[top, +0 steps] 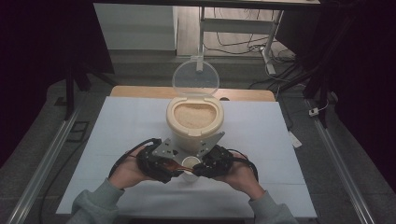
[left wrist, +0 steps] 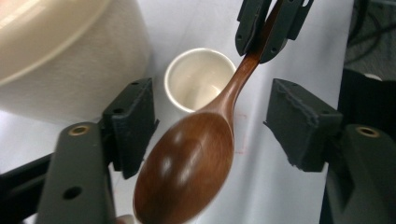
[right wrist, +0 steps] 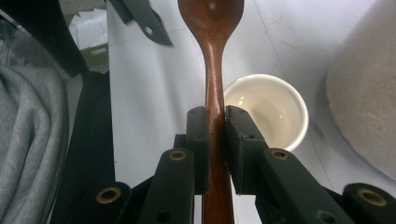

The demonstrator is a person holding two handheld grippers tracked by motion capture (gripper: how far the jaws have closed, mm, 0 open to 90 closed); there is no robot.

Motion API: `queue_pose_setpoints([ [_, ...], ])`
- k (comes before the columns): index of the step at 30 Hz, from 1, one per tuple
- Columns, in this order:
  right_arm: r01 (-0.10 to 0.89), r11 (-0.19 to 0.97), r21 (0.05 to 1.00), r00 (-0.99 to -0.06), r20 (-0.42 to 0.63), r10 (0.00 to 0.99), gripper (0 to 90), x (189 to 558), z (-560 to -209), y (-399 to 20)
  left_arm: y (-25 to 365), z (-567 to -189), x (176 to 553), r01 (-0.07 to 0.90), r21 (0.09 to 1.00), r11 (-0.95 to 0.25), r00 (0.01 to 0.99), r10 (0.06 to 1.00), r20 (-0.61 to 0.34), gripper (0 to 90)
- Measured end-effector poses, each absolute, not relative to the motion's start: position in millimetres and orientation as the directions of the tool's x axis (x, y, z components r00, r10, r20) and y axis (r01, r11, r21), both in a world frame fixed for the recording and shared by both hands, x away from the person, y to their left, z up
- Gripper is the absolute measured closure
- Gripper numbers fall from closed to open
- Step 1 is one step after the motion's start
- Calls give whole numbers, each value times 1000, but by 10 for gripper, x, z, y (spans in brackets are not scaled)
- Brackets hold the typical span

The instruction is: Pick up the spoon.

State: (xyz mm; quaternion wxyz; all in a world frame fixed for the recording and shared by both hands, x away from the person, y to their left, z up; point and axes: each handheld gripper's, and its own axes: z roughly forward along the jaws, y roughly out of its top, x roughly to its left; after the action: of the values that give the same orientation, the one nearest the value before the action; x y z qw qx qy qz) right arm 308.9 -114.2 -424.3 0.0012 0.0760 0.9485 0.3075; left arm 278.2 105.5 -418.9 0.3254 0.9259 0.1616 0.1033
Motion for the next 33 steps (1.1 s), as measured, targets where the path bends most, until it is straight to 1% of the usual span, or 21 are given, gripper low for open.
queue_pose_setpoints([
  [5, 110, 813, 571, -993, 22, 119, 797, 3047, -4246, -1103, 970, -4231, 2825, 225, 593, -773, 951, 307, 39, 386],
  [7, 91, 815, 572, -995, 11, 103, 798, 3026, -4240, -1088, 948, -4247, 2837, 222, 579, -784, 956, 293, 29, 418],
  [8, 91, 815, 572, -995, 11, 103, 798, 3026, -4240, -1088, 938, -4257, 2843, 220, 575, -788, 958, 285, 25, 418],
  [9, 78, 821, 566, -996, 0, 94, 798, 3017, -4234, -1083, 929, -4266, 2846, 217, 571, -792, 960, 279, 21, 441],
  [10, 78, 821, 566, -996, 0, 94, 798, 3017, -4234, -1083, 921, -4272, 2852, 212, 565, -797, 962, 271, 21, 441],
  [14, 61, 818, 572, -997, -5, 78, 798, 2993, -4240, -1072, 889, -4307, 2858, 199, 549, -811, 969, 245, 11, 524],
  [19, -16, 828, 561, -998, -56, 19, 797, 2945, -4237, -1050, 841, -4354, 2848, 162, 525, -836, 981, 196, 9, 675],
  [21, -47, 832, 553, -997, -79, -3, 797, 2920, -4242, -1045, 824, -4366, 2837, 140, 512, -848, 986, 169, 9, 714],
  [22, -79, 832, 549, -995, -99, -29, 796, 2903, -4246, -1043, 817, -4374, 2829, 135, 510, -850, 987, 162, 8, 745],
  [28, -108, 835, 540, -992, -116, -53, 793, 2897, -4266, -1031, 793, -4413, 2814, 138, 506, -852, 987, 159, -1, 765],
  [30, -84, 822, 563, -994, -103, -31, 782, 2905, -4282, -1043, 792, -4418, 2815, 137, 507, -851, 987, 159, 0, 771],
  [33, -62, 818, 571, -995, -98, -8, 756, 2923, -4274, -1061, 793, -4417, 2814, 135, 509, -850, 986, 164, 12, 777],
])
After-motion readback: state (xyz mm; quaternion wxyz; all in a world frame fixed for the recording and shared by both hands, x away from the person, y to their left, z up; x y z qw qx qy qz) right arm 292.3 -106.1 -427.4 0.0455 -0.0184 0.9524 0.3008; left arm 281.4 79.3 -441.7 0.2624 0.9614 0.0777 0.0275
